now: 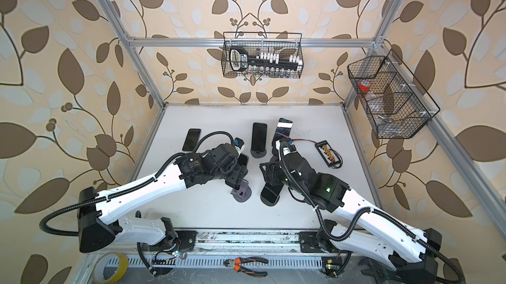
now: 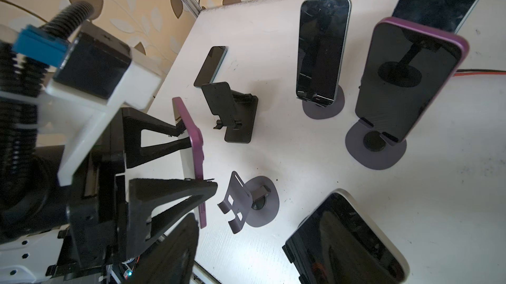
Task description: Remove the phone from the phone stand
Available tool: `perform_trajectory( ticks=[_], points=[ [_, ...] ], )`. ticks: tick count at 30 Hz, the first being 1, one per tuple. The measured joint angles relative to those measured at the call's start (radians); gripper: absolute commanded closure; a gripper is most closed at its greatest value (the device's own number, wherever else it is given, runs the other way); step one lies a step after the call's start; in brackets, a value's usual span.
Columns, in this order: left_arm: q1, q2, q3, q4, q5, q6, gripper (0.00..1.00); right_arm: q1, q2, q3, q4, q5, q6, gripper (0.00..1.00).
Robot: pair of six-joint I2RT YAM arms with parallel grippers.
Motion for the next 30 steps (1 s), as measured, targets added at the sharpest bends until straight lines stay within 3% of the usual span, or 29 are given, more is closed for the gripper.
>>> perform_trajectory(
  ticks=[15,30],
  points=[
    [0.031,-0.02,0.114,-0.079,-0.038,0.028,0.36,0.0,0.062,0.054,0.071,-0.039,-0.054,0.3],
    [0.266,-0.021,0.141,-0.089,0.034,0.095,0.37,0.0,0.248,0.198,0.144,-0.071,-0.177,0.31]
  ],
)
